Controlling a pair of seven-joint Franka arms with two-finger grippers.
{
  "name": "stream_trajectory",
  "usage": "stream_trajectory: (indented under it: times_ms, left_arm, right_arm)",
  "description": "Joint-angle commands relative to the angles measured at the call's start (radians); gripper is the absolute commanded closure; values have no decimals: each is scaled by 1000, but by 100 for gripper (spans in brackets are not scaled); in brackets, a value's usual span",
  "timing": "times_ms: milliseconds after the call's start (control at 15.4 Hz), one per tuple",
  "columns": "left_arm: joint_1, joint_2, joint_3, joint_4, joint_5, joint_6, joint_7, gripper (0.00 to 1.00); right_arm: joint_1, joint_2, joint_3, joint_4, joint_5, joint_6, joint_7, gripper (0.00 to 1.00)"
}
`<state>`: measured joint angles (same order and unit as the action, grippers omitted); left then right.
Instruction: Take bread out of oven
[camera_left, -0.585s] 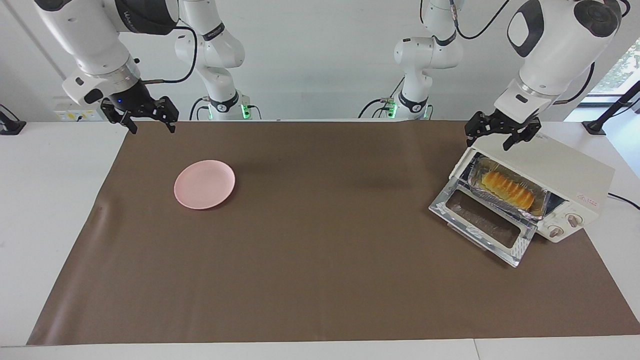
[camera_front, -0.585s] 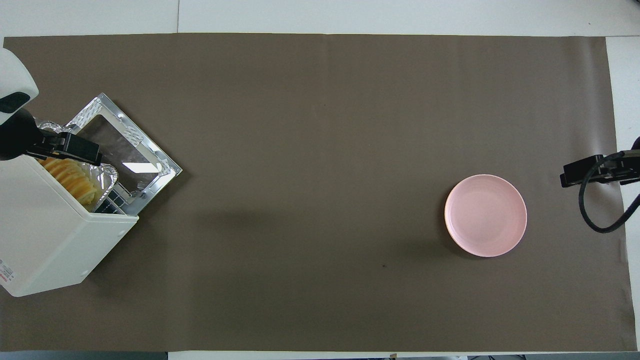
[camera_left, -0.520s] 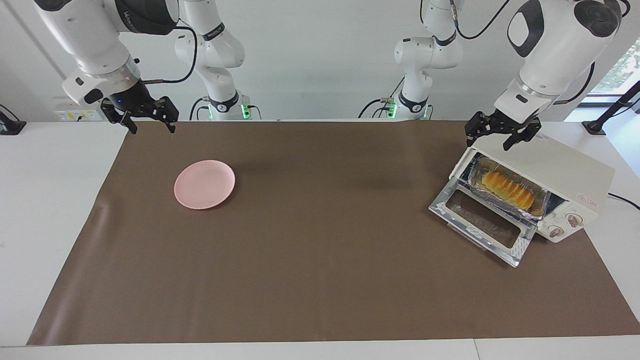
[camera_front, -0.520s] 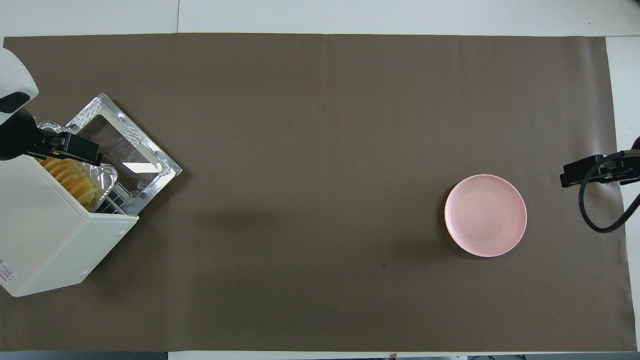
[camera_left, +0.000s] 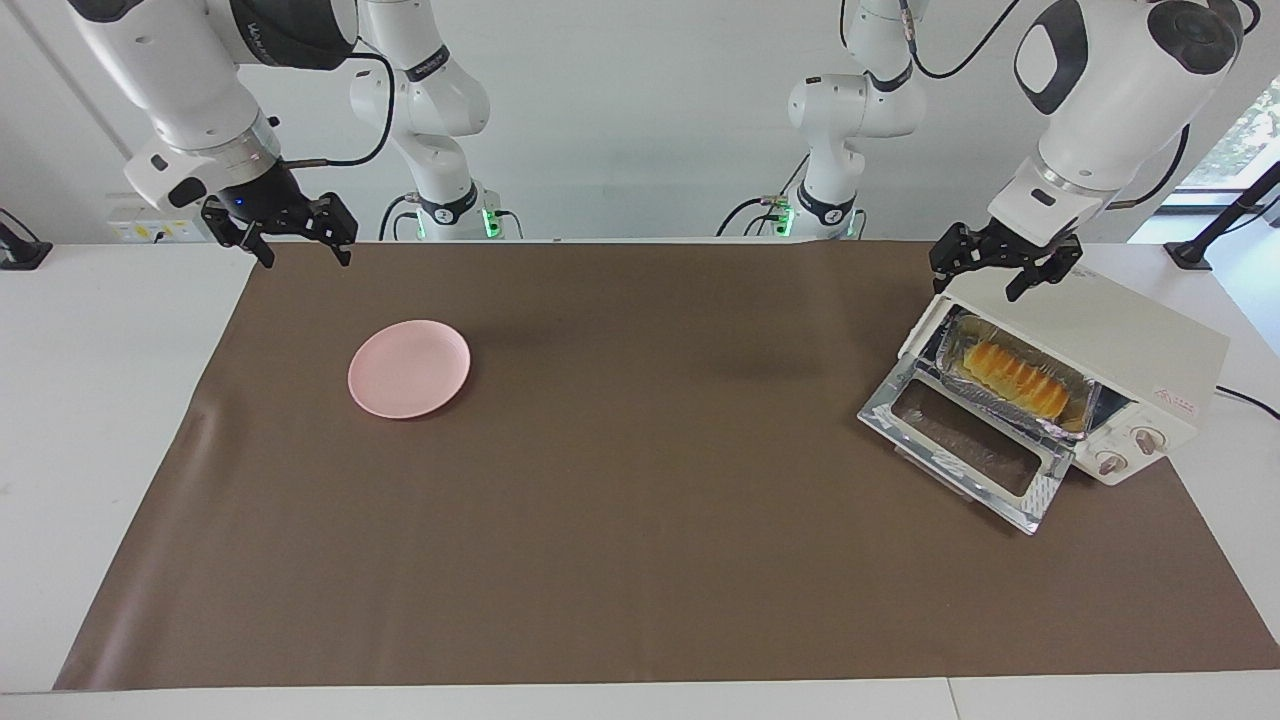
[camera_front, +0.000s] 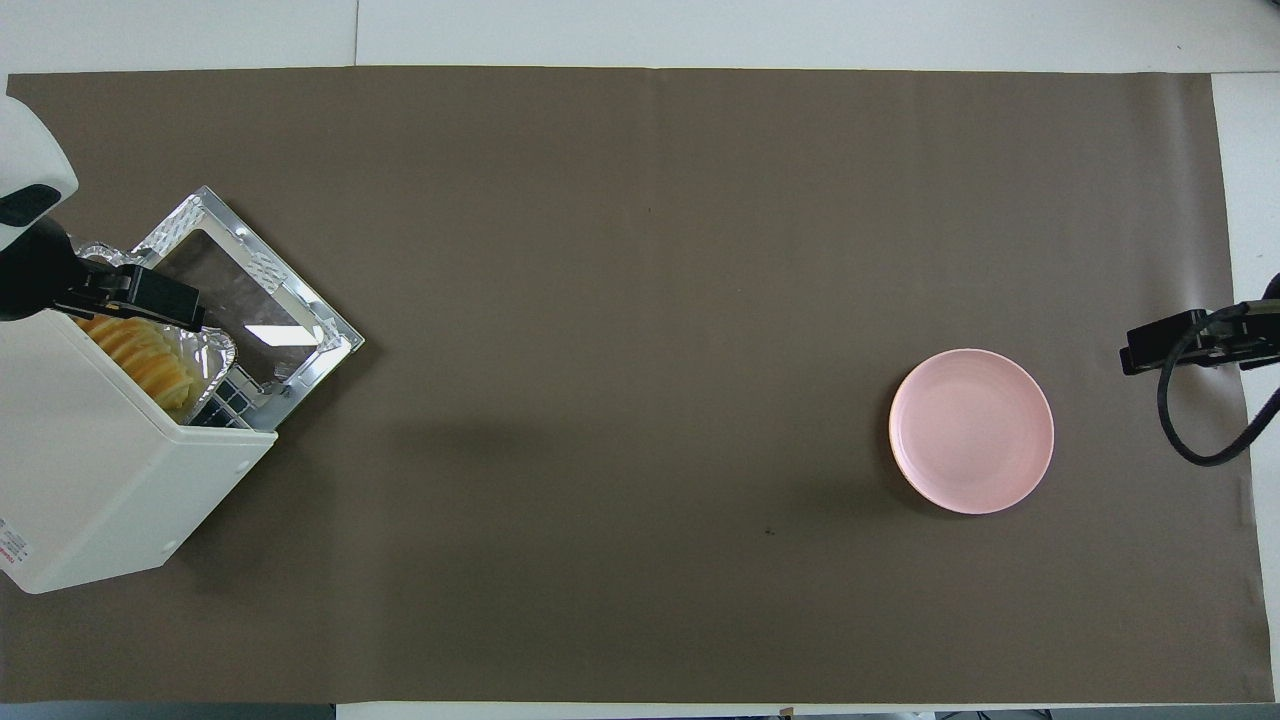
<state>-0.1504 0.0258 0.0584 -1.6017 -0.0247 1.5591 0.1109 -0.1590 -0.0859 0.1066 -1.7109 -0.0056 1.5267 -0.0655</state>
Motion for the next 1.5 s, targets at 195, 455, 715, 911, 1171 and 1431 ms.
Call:
stream_trajectory:
  times_ms: [195,455,715,911,1171,1431]
  left_arm:
    - [-8,-9,12,-6,-4,-1,-6,0]
    - [-8,5,8,17,31,4,-48,0]
    - [-15,167,3,176,14,-75,-158,0]
    - [-60,392,17,461,20,-160,-344,0]
    - [-61,444,60,478,23,-111,-508,0]
    - [-66,365,116,257,77,27,-595,0]
  right_arm:
    - [-11,-23,8,-19,-10,-11,-27,0]
    - [-13,-23,8,-19,-10,-11,-27,0]
    - [-13,-23,8,-19,-10,-11,-27,0]
    - [-13,-23,8,-19,-10,-11,-27,0]
    - [-13,-23,8,-19,-10,-11,-27,0]
    - [-13,-23,8,-19,-8,-11,-27,0]
